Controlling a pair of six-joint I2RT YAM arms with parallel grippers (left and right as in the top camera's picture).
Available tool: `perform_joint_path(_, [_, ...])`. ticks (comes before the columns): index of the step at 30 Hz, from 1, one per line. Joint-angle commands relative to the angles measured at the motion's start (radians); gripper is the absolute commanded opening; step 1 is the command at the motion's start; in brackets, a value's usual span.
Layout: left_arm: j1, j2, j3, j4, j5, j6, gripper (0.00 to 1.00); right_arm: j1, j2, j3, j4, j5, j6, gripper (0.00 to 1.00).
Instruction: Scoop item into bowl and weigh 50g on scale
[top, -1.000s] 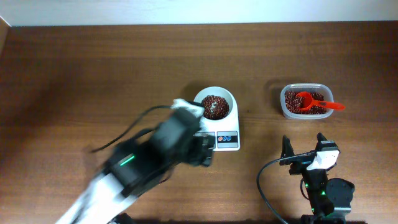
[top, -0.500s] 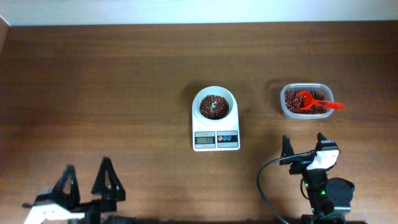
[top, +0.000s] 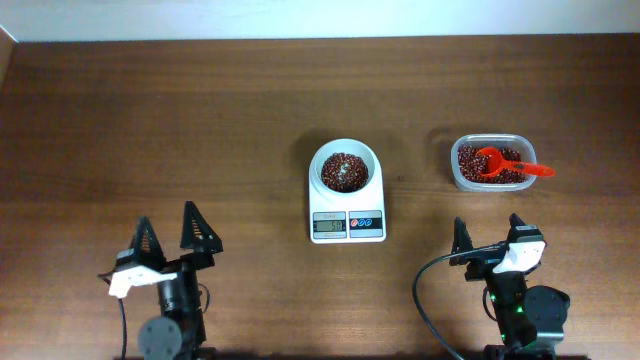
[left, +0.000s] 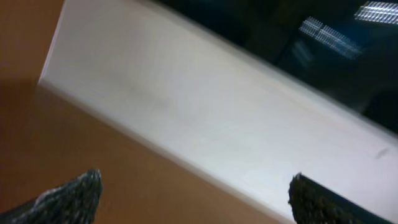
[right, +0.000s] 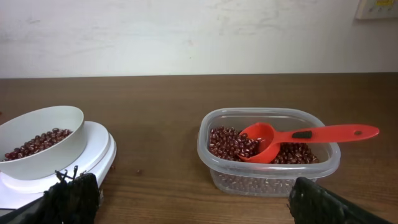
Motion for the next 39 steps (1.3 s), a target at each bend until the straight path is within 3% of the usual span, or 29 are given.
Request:
perform_joint_path(1, [0.022,-0.005,-0.006,-0.170,0.011,0.016,0.99,0.005,-0.005,-0.005,-0.006,0.008,0.008,0.99])
perform_joint_path(3, [0.022,-0.005,-0.006,-0.254,0.013,0.105,0.99,0.005,-0.005,-0.005,-0.006,0.008,0.008,0.99])
perform_joint_path(6, [0.022,-0.005,-0.006,-0.263,0.142,0.456,0.99,0.005,-0.005,-0.005,-0.006,0.008,0.008,0.99])
perform_joint_path(8, [0.022,-0.005,-0.006,-0.271,0.213,0.575,0.99,0.005,-0.005,-0.005,-0.006,0.008,0.008,0.99])
perform_joint_path(39, [0.022,-0.004,-0.006,-0.271,0.218,0.579,0.99,0.005,-0.005,-0.005,-0.006,0.008,0.008,0.99])
